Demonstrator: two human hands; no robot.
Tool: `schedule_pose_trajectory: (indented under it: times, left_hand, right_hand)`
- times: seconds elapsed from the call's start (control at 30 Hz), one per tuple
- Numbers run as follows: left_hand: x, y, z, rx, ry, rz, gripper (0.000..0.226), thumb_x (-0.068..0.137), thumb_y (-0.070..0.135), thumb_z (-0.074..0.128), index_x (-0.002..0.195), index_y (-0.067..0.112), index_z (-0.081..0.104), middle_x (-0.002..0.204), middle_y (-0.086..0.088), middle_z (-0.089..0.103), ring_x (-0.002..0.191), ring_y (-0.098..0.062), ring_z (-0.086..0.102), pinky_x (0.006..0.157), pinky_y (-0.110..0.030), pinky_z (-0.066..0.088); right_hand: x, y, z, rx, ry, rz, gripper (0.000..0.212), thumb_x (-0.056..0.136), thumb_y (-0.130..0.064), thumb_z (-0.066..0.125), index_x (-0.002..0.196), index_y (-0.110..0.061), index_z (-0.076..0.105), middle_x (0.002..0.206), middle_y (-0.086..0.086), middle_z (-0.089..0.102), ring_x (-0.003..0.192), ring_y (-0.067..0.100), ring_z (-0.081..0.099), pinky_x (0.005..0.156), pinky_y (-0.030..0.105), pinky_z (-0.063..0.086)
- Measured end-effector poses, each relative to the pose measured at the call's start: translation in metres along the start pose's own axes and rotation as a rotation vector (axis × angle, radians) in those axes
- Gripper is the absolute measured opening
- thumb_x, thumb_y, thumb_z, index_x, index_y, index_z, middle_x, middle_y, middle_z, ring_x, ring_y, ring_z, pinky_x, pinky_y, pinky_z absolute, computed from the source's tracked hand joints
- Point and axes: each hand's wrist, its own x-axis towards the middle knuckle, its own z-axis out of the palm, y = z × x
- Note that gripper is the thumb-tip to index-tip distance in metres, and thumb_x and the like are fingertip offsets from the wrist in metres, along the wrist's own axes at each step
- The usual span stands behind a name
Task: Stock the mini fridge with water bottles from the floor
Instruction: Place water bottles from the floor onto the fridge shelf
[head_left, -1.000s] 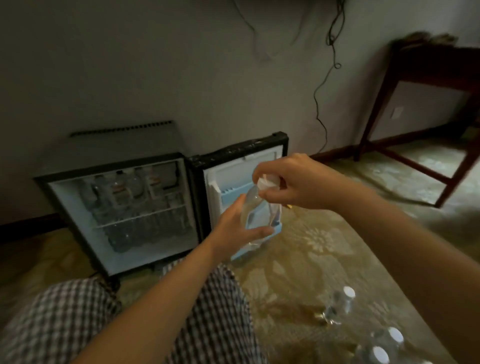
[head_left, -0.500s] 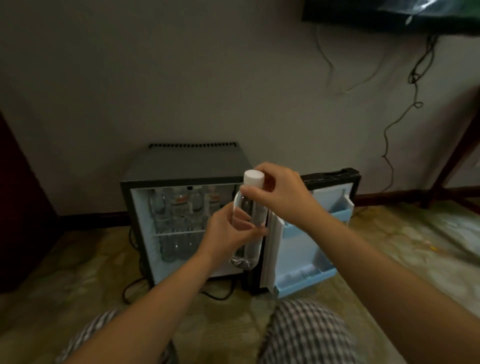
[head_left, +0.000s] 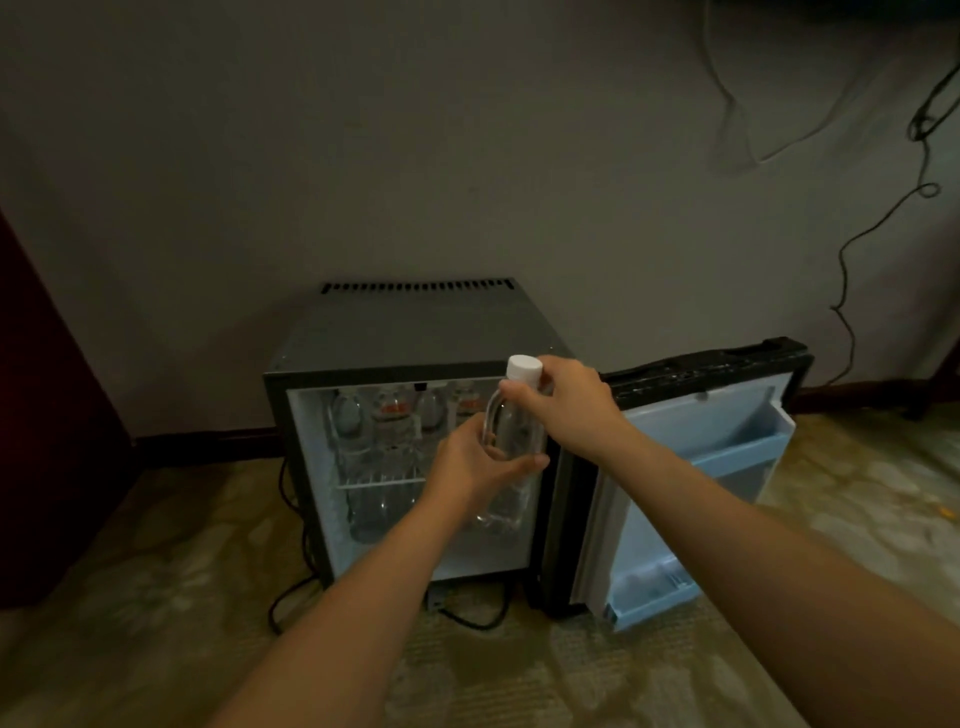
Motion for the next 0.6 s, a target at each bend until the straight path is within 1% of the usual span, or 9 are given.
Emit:
schedule_pose_trajectory:
  times: [0.07, 0.13, 0.2, 0.3, 0.37, 0.4, 0.43, 0.53, 0.6]
  left_hand:
    - [0.014, -0.004, -0.002, 0.048, -0.062, -0.009, 0.05, 0.072, 0.039, 0.075, 0.113, 0.018, 0.055, 0.102, -0.001, 0.066, 0.094, -0.016, 0.064, 0.081, -0.032, 0.054]
    - [0.027, -0.01, -0.004, 0.064, -0.11, -0.042, 0.05, 0.076, 0.038, 0.072, 0.118, 0.015, 0.056, 0.094, 0.003, 0.063, 0.086, -0.011, 0.062, 0.077, -0.029, 0.053]
    - [0.041, -0.018, -0.001, 0.096, -0.113, -0.081, 0.052, 0.081, 0.037, 0.068, 0.124, 0.015, 0.051, 0.094, 0.005, 0.057, 0.09, -0.011, 0.056, 0.08, -0.027, 0.047]
    - [0.054, -0.026, 0.002, 0.053, -0.135, -0.107, 0.056, 0.087, 0.032, 0.062, 0.135, 0.011, 0.044, 0.111, -0.005, 0.059, 0.101, -0.011, 0.053, 0.091, -0.026, 0.041]
    - [0.064, -0.031, 0.004, 0.007, -0.168, -0.126, 0.05, 0.09, 0.026, 0.059, 0.136, 0.011, 0.043, 0.128, -0.008, 0.055, 0.116, -0.016, 0.051, 0.091, -0.025, 0.036]
    - [0.069, -0.033, 0.004, -0.011, -0.177, -0.129, 0.048, 0.091, 0.024, 0.058, 0.135, 0.012, 0.044, 0.131, -0.007, 0.053, 0.122, -0.018, 0.049, 0.091, -0.025, 0.035]
    - [0.075, -0.038, 0.004, -0.033, -0.184, -0.126, 0.046, 0.091, 0.023, 0.057, 0.134, 0.012, 0.045, 0.13, -0.006, 0.054, 0.125, -0.02, 0.048, 0.092, -0.025, 0.035]
    - [0.091, -0.052, 0.005, -0.124, -0.169, -0.122, 0.037, 0.094, 0.024, 0.052, 0.129, 0.013, 0.052, 0.115, -0.002, 0.06, 0.12, -0.023, 0.055, 0.097, -0.029, 0.045]
    - [0.103, -0.062, 0.01, -0.144, -0.113, -0.163, 0.036, 0.097, 0.028, 0.045, 0.129, 0.015, 0.052, 0.119, -0.005, 0.061, 0.117, -0.023, 0.057, 0.087, -0.026, 0.049]
  right_hand:
    - [0.011, 0.01, 0.009, -0.025, 0.014, 0.022, 0.038, 0.085, -0.049, 0.059, 0.103, -0.016, 0.063, 0.09, 0.001, 0.064, 0.087, 0.019, 0.061, 0.076, 0.034, 0.048]
    - [0.021, 0.021, 0.02, -0.045, 0.002, 0.035, 0.035, 0.085, -0.046, 0.06, 0.104, -0.016, 0.062, 0.091, -0.001, 0.063, 0.088, 0.018, 0.06, 0.075, 0.031, 0.046]
    - [0.032, 0.032, 0.032, -0.051, -0.016, 0.046, 0.034, 0.086, -0.045, 0.059, 0.104, -0.016, 0.061, 0.094, 0.0, 0.064, 0.09, 0.018, 0.061, 0.076, 0.032, 0.046]
    - [0.043, 0.045, 0.046, -0.051, 0.001, 0.071, 0.032, 0.087, -0.043, 0.059, 0.104, -0.015, 0.059, 0.096, 0.001, 0.064, 0.094, 0.02, 0.061, 0.073, 0.03, 0.044]
    - [0.051, 0.054, 0.056, -0.059, 0.004, 0.073, 0.031, 0.088, -0.041, 0.059, 0.107, -0.016, 0.058, 0.101, 0.002, 0.066, 0.098, 0.021, 0.062, 0.075, 0.03, 0.044]
    - [0.055, 0.059, 0.061, -0.052, 0.008, 0.075, 0.032, 0.088, -0.04, 0.059, 0.109, -0.017, 0.058, 0.104, 0.003, 0.067, 0.1, 0.021, 0.062, 0.077, 0.031, 0.045]
    - [0.057, 0.062, 0.065, -0.037, 0.017, 0.08, 0.032, 0.088, -0.039, 0.059, 0.112, -0.017, 0.058, 0.106, 0.003, 0.067, 0.102, 0.021, 0.062, 0.078, 0.03, 0.046]
    - [0.063, 0.072, 0.079, 0.004, 0.047, 0.094, 0.033, 0.089, -0.036, 0.058, 0.115, -0.015, 0.056, 0.108, 0.004, 0.066, 0.104, 0.02, 0.061, 0.078, 0.026, 0.043]
    - [0.068, 0.078, 0.091, 0.024, 0.056, 0.113, 0.035, 0.089, -0.035, 0.059, 0.117, -0.014, 0.054, 0.11, 0.005, 0.066, 0.106, 0.022, 0.061, 0.084, 0.033, 0.049]
